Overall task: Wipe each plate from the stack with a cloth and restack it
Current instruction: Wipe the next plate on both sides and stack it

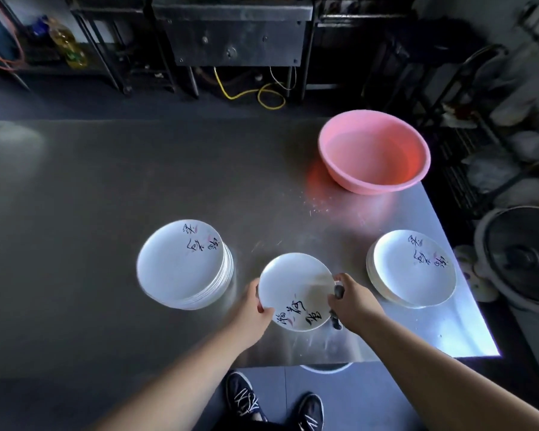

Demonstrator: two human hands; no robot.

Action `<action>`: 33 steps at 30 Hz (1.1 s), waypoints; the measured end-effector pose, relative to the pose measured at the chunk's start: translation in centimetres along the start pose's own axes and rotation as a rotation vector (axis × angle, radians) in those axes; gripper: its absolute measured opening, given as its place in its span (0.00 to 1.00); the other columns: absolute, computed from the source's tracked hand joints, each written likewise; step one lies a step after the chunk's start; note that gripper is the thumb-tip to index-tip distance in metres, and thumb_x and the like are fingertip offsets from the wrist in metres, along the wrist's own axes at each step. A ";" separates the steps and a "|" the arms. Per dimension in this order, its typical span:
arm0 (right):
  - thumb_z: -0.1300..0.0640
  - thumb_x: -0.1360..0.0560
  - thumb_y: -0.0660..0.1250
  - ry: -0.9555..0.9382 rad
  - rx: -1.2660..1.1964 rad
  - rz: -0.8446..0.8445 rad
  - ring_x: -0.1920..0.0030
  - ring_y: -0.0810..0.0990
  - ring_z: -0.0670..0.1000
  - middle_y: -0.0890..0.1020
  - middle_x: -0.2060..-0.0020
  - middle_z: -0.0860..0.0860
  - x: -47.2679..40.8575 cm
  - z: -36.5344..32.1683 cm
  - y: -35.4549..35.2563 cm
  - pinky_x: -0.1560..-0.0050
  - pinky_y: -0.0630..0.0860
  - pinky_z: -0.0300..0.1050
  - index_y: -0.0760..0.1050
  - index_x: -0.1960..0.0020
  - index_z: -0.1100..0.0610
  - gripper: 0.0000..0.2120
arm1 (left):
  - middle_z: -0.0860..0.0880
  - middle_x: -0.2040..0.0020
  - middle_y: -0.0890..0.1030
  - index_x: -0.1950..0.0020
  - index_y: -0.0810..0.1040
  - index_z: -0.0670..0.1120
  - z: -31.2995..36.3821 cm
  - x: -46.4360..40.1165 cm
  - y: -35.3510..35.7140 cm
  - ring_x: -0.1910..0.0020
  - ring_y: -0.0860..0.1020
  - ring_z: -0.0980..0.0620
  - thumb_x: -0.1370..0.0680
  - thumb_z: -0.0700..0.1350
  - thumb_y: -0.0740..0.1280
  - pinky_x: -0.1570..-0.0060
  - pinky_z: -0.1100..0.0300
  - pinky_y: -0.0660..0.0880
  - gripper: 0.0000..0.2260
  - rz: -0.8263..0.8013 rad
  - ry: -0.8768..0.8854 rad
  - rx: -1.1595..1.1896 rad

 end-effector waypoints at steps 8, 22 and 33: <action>0.51 0.20 0.62 -0.075 0.278 0.096 0.60 0.80 0.56 0.82 0.54 0.50 -1.4 0.8 -0.7 0.62 0.75 0.48 0.70 0.44 0.50 0.07 | 0.54 0.43 0.83 0.22 0.61 0.54 0.1 -0.2 0.8 0.62 0.77 0.61 0.19 0.47 0.69 0.71 0.68 0.65 0.27 0.045 -0.013 -0.101; 0.34 0.16 0.48 -0.624 0.632 -0.104 0.19 0.26 0.55 0.38 0.16 0.48 -1.3 -3.0 7.5 0.21 0.28 0.53 0.40 0.14 0.54 0.39 | 0.52 0.16 0.59 0.17 0.59 0.54 -1.8 -0.4 0.8 0.20 0.60 0.47 0.21 0.68 0.58 0.23 0.46 0.61 0.35 0.305 0.326 -0.708; 0.24 0.22 0.37 -0.759 0.676 -0.151 0.17 0.32 0.54 0.40 0.16 0.52 -1.3 -3.0 10.1 0.16 0.40 0.57 0.40 0.15 0.57 0.48 | 0.53 0.14 0.52 0.15 0.56 0.51 -3.3 -1.4 2.4 0.15 0.53 0.47 0.17 0.63 0.57 0.19 0.41 0.54 0.33 0.311 0.429 -0.785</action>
Point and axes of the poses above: each hand's wrist, its own x-axis away from the middle knuckle, its own y-axis out of the palm, z = x × y, the point moved 6 cm from there along -x, towards the middle knuckle
